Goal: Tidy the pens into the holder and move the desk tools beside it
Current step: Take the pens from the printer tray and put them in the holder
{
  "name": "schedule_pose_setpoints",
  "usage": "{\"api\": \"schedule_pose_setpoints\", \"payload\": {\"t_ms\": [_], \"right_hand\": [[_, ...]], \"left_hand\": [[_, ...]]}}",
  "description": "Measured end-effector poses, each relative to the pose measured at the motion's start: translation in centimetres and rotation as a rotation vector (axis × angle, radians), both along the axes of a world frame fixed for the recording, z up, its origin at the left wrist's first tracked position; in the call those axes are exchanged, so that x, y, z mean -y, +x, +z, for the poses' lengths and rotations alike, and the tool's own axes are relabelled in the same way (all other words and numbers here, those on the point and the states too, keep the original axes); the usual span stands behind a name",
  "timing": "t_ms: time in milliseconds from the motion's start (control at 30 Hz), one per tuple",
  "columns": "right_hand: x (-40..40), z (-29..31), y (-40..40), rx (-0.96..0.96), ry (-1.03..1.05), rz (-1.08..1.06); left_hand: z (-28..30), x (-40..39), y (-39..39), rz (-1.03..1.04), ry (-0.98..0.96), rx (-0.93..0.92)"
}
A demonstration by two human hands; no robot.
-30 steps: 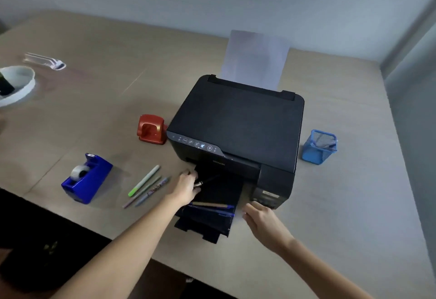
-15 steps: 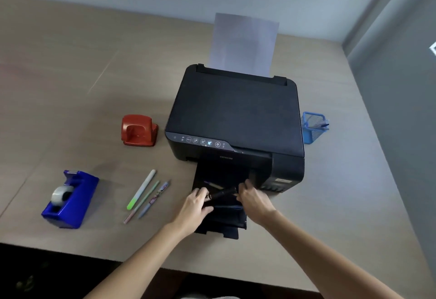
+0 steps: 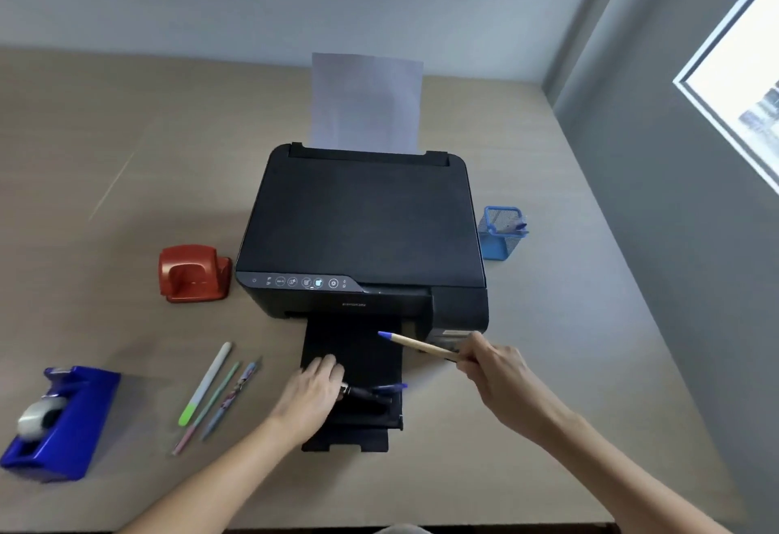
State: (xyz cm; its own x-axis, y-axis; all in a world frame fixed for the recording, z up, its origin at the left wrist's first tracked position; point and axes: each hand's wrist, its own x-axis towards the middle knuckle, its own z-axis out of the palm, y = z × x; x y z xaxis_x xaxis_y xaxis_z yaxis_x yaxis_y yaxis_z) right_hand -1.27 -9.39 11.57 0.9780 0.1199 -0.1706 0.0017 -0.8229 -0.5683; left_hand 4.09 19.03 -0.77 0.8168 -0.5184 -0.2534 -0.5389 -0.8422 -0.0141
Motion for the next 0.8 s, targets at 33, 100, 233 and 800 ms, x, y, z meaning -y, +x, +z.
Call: {"api": "schedule_pose_setpoints", "payload": {"t_ms": [33,100,233,800], "right_hand": [[0.8,1.1,0.1,0.023,0.027,0.002],[2.3,3.2,0.7,0.081,0.07,-0.007],[5.6,5.2,2.8,0.191,0.112,-0.13],[20.7,0.6,18.7,0.226,-0.012,-0.605]], "left_hand": [[0.3,0.2,0.0,-0.011,0.026,0.015],[0.1,0.4,0.4,-0.024,0.069,0.037],[3.7,1.6,1.1,-0.016,0.088,-0.171],[19.4,28.1,21.5,0.187,-0.278,-0.617]]}}
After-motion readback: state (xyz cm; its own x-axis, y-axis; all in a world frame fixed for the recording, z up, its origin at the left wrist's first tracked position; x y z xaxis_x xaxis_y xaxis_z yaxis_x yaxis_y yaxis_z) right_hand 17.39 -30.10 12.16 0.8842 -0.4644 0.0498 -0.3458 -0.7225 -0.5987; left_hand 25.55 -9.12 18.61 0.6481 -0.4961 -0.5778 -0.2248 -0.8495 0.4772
